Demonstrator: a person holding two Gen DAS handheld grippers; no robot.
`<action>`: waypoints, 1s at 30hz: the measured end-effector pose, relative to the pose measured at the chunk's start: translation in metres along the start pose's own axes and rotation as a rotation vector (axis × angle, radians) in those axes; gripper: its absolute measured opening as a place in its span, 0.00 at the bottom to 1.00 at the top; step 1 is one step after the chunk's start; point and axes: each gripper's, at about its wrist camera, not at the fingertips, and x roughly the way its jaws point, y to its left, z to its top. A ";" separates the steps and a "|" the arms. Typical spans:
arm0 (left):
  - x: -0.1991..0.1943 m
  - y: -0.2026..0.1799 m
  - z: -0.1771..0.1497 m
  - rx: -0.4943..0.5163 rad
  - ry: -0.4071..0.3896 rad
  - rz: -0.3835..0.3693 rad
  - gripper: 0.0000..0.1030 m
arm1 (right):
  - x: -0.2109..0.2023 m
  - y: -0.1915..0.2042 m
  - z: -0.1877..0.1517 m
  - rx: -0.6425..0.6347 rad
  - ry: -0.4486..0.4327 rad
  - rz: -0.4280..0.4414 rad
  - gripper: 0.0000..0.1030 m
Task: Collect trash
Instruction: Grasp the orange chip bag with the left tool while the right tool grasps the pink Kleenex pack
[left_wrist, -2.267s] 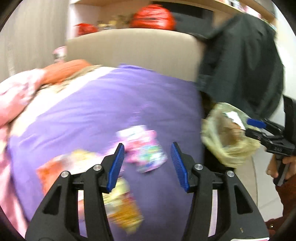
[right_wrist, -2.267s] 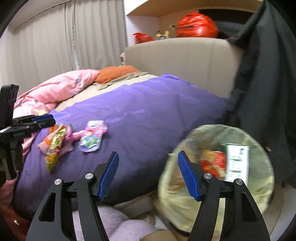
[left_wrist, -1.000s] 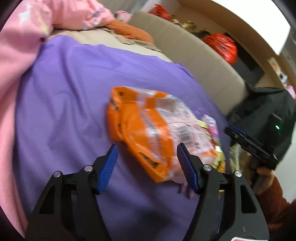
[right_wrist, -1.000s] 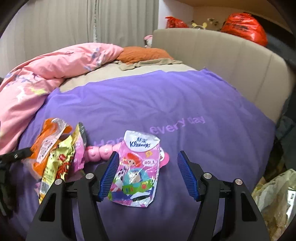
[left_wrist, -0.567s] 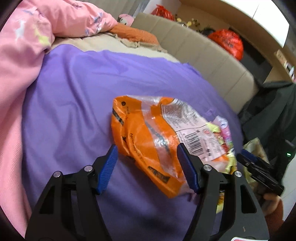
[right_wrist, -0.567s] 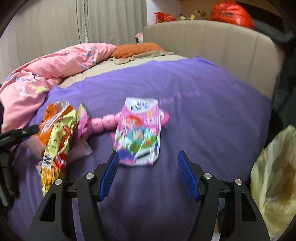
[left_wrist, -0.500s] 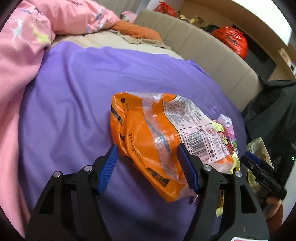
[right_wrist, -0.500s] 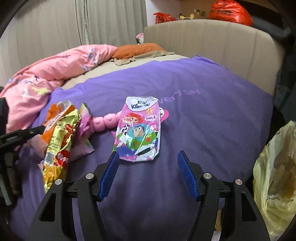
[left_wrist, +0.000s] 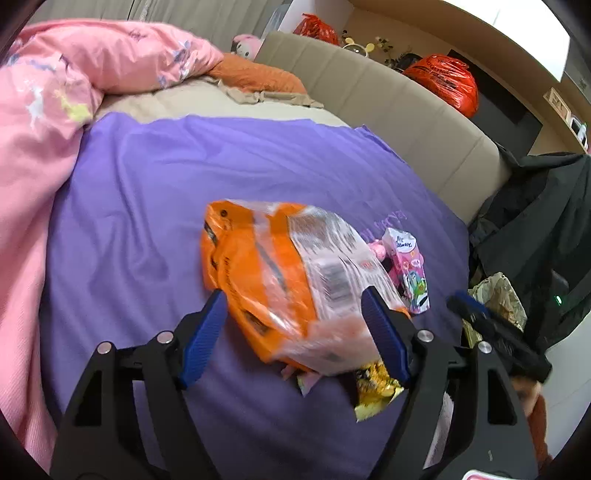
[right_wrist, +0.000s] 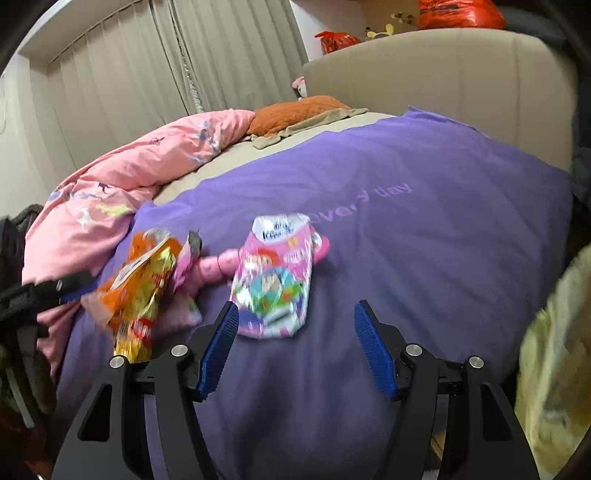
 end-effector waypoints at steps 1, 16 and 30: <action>0.003 0.005 0.000 -0.024 0.011 -0.011 0.69 | 0.009 0.000 0.004 0.006 0.010 0.000 0.60; 0.030 0.053 -0.002 -0.212 0.087 -0.038 0.59 | 0.004 0.013 -0.015 0.050 0.019 0.045 0.06; -0.028 0.003 0.025 -0.082 -0.062 -0.032 0.05 | -0.059 0.017 -0.014 0.029 -0.116 0.020 0.06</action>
